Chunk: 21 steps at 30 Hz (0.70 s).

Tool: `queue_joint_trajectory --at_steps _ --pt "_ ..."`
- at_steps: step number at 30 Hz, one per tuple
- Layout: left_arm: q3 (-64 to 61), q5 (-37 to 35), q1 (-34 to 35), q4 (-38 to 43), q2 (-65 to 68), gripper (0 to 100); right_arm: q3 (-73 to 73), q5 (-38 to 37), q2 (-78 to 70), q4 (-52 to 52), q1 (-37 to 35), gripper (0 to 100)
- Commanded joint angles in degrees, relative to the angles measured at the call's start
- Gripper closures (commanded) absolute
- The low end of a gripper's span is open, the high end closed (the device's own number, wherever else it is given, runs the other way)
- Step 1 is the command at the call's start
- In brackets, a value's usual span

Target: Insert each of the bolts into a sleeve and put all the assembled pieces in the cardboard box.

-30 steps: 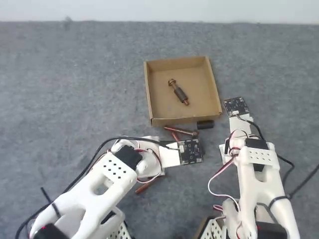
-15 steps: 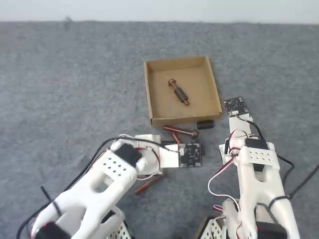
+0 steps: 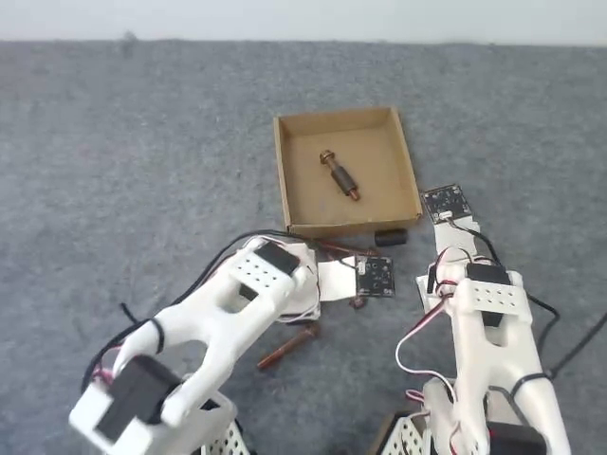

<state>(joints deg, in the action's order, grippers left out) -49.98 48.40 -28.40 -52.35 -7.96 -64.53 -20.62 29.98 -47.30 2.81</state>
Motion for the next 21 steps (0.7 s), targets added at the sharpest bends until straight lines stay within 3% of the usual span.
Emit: queue_joint_trajectory --at_steps 1,5,15,21 --pt "2.59 0.53 0.18 1.49 1.41 84 0.26 -0.79 2.86 0.84 0.31 99.2" --pt "2.59 0.44 -0.09 1.49 1.41 84 0.26 -0.79 2.86 0.84 0.31 99.2" --pt "2.77 0.18 -0.18 -0.88 1.49 99 0.26 -0.62 2.86 1.1 0.31 99.2" --pt "2.86 -9.49 0.09 -0.79 1.41 99 0.26 -0.53 2.86 1.19 0.31 99.2"
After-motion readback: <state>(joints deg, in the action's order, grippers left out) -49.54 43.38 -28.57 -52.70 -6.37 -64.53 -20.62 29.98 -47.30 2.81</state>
